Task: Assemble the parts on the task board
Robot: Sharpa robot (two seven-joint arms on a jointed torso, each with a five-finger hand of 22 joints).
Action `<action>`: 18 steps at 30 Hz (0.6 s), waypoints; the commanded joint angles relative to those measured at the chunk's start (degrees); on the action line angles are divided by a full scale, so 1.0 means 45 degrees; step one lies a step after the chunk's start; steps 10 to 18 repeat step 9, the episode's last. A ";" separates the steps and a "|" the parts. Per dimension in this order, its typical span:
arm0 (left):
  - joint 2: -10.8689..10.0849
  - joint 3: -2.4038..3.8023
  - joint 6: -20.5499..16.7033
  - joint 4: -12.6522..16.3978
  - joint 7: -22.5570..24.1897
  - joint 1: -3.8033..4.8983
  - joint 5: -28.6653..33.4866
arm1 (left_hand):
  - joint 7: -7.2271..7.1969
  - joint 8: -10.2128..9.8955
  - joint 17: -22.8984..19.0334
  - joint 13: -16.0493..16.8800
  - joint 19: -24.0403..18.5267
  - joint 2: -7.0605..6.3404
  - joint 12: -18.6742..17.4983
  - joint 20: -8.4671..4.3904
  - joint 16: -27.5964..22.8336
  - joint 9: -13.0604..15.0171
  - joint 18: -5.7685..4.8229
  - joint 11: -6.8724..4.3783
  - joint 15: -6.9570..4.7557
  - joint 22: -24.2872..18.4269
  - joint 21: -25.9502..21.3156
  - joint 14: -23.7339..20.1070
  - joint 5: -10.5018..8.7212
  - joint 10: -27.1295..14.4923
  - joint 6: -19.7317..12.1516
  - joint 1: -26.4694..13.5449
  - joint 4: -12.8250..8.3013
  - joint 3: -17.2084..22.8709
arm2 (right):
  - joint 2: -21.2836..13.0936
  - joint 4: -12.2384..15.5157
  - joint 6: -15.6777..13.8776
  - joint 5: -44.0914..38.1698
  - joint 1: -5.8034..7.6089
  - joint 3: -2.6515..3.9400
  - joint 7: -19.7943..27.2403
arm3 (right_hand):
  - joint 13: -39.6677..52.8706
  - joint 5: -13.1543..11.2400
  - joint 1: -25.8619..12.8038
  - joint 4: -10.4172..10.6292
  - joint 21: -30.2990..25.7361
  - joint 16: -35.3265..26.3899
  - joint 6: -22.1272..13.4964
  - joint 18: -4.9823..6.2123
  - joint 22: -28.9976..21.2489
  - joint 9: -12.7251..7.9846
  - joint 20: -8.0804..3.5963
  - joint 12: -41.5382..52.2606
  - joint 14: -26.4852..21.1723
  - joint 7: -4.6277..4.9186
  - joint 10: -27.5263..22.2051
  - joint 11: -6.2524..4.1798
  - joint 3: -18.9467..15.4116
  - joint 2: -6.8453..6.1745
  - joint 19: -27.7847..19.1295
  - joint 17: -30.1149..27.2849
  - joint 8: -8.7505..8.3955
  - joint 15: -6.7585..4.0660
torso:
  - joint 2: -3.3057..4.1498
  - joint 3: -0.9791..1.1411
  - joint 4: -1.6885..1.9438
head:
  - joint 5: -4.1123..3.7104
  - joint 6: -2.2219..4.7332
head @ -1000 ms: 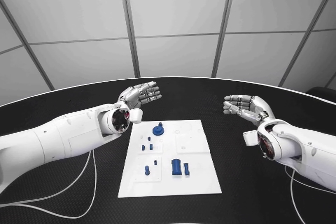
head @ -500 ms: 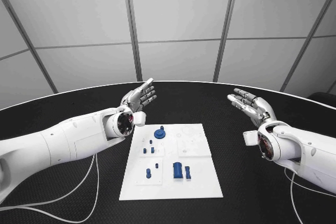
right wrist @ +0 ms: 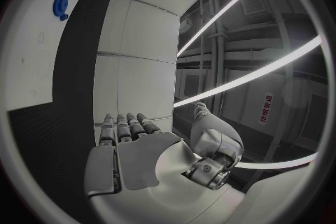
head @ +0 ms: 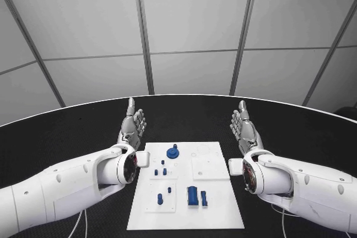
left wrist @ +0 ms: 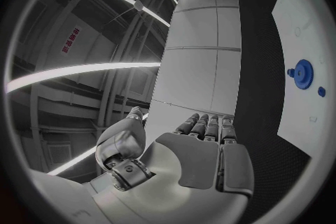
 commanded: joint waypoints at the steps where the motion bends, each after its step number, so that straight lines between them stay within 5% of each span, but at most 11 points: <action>1: -0.0098 0.0083 -0.1385 0.0750 0.0136 -0.0172 -0.0608 | -0.0067 -0.0130 -0.0041 -0.0036 -0.0310 0.0059 -0.0085 -0.0061 -0.0144 -0.0096 -0.0278 -0.0066 -0.0071 -0.0042 -0.0104 -0.0318 -0.0163 -0.0356 -0.0344 -0.1436 -0.0034 -0.0194 | -0.0013 0.0224 -0.0248 0.0129 -0.0047 0.0026 0.0036 | -0.0038 -0.0126 -0.1536 -0.0040 -0.0097 -0.0105 -0.0337 -0.0286 -0.0083 -0.0136 -0.0089 -0.0094 -0.0396 -0.0063 -0.0510 -0.0072 -0.0194 0.0062 -0.0337 -0.0107 -0.0086 -0.0010 | 0.0143 0.0029 0.0376 | -0.0179 0.0142; 8: -0.0243 0.0214 -0.2746 0.1619 0.0347 -0.0407 -0.1349 | -0.0067 -0.0130 -0.0041 -0.0036 -0.0310 0.0059 -0.0085 -0.0061 -0.0144 -0.0096 -0.0278 -0.0066 -0.0071 -0.0042 -0.0104 -0.0318 -0.0163 -0.0356 -0.0344 -0.1436 -0.0034 -0.0194 | -0.0014 0.0240 -0.0265 0.0140 -0.0052 0.0028 0.0039 | -0.0038 -0.0126 -0.1536 -0.0040 -0.0097 -0.0105 -0.0337 -0.0286 -0.0083 -0.0136 -0.0089 -0.0094 -0.0396 -0.0063 -0.0510 -0.0072 -0.0194 0.0062 -0.0337 -0.0107 -0.0086 -0.0010 | 0.0143 0.0029 0.0376 | -0.0179 0.0143; 18: -0.0250 0.0220 -0.2815 0.1663 0.0358 -0.0419 -0.1386 | -0.0067 -0.0130 -0.0041 -0.0036 -0.0310 0.0059 -0.0085 -0.0061 -0.0144 -0.0096 -0.0278 -0.0066 -0.0071 -0.0042 -0.0104 -0.0318 -0.0163 -0.0356 -0.0344 -0.1436 -0.0034 -0.0194 | -0.0014 0.0240 -0.0265 0.0140 -0.0052 0.0028 0.0039 | -0.0038 -0.0126 -0.1536 -0.0040 -0.0097 -0.0105 -0.0337 -0.0286 -0.0083 -0.0136 -0.0089 -0.0094 -0.0396 -0.0063 -0.0510 -0.0072 -0.0194 0.0062 -0.0337 -0.0107 -0.0086 -0.0010 | 0.0143 0.0029 0.0376 | -0.0179 0.0143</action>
